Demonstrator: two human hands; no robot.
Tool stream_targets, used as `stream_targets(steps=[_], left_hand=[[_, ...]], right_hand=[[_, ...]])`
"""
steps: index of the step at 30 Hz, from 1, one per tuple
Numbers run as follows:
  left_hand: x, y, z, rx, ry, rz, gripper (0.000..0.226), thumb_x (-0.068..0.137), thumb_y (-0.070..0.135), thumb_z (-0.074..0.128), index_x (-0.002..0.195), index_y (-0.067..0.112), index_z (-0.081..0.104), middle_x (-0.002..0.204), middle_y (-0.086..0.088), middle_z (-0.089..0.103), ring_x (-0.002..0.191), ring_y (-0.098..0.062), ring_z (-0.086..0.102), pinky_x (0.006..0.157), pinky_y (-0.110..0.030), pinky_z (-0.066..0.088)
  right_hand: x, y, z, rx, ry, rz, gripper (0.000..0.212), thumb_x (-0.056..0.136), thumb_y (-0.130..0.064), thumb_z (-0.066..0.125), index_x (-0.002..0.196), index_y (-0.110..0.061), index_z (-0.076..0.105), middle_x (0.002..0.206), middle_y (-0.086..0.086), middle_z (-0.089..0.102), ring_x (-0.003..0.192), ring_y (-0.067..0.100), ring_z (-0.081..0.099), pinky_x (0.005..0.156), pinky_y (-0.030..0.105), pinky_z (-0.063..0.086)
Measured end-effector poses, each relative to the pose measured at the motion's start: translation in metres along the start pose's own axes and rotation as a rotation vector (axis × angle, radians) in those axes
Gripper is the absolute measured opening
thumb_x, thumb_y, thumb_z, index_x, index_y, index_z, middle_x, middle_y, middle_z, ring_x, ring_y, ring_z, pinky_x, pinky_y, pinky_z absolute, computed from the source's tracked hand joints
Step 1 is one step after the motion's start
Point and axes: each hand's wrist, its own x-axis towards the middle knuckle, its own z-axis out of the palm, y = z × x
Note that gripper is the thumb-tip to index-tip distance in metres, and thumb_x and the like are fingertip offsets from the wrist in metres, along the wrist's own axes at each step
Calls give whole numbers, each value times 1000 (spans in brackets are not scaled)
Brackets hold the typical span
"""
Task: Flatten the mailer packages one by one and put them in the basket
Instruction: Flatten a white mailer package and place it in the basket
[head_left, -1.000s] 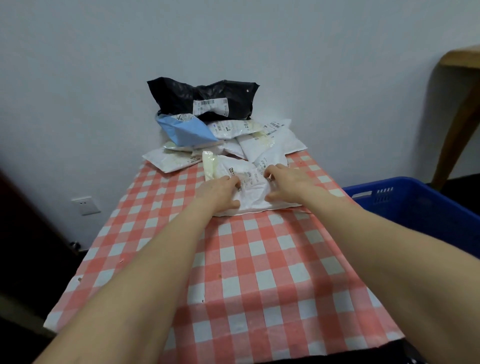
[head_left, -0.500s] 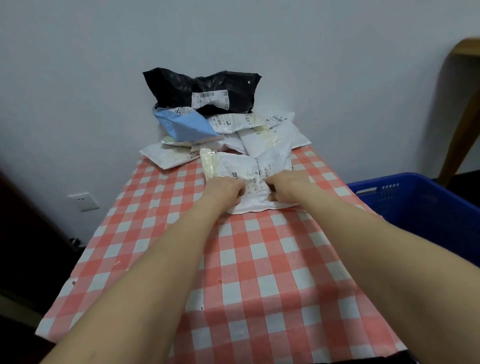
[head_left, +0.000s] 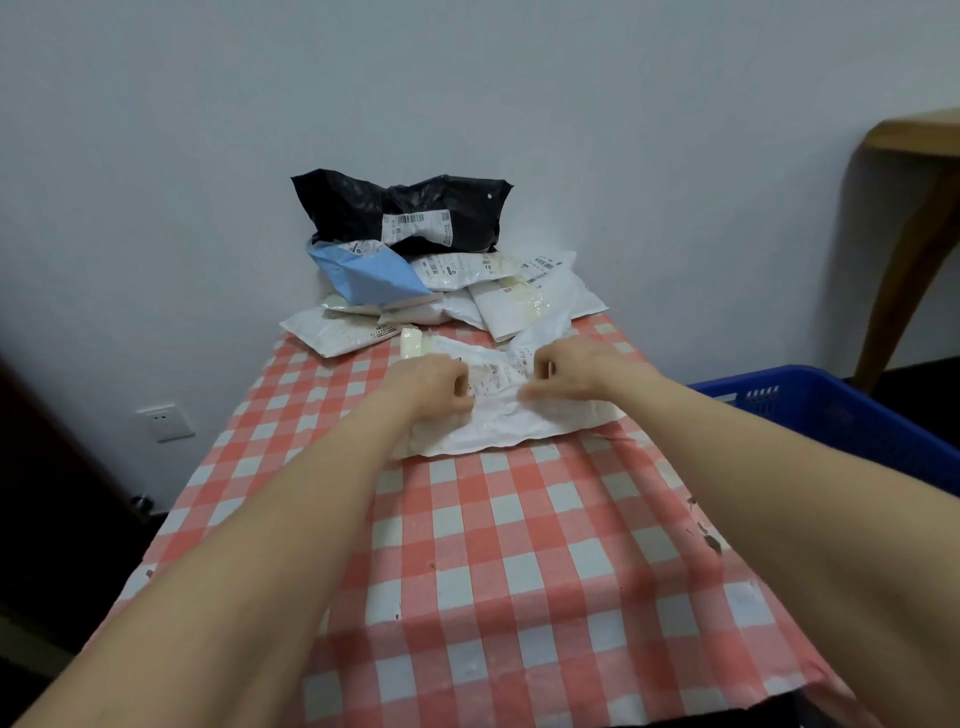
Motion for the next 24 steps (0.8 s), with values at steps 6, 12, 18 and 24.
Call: stream_targets(steps=[6, 12, 18, 24], left_hand=[[4, 4, -1, -22, 34, -48, 62, 78, 39, 66, 132, 28, 39, 131, -2, 39, 111, -23, 50, 79, -33, 45], [15, 7, 18, 57, -32, -66, 56, 81, 38, 59, 134, 33, 42, 128, -1, 47, 112, -25, 52, 79, -34, 43], [19, 9, 23, 62, -13, -17, 32, 89, 30, 55, 120, 23, 54, 113, 0, 59, 102, -22, 56, 69, -29, 39], [18, 16, 23, 144, 26, 27, 6, 90, 21, 49, 88, 17, 53, 97, -5, 65, 89, -24, 58, 61, -30, 34]], right_hand=[[3, 2, 4, -22, 75, -58, 52, 87, -33, 57, 136, -32, 42, 134, -1, 42, 119, 25, 44, 96, 37, 41], [13, -5, 13, -156, -16, 6, 55, 84, -27, 57, 136, -31, 41, 134, -3, 49, 120, 24, 46, 91, 35, 43], [28, -5, 23, -228, -2, 10, 32, 87, -24, 54, 118, -24, 51, 117, 1, 60, 104, 24, 56, 77, 32, 45], [30, -8, 32, -322, 40, -26, 17, 90, -19, 46, 105, -24, 52, 113, 6, 59, 103, 27, 56, 70, 31, 38]])
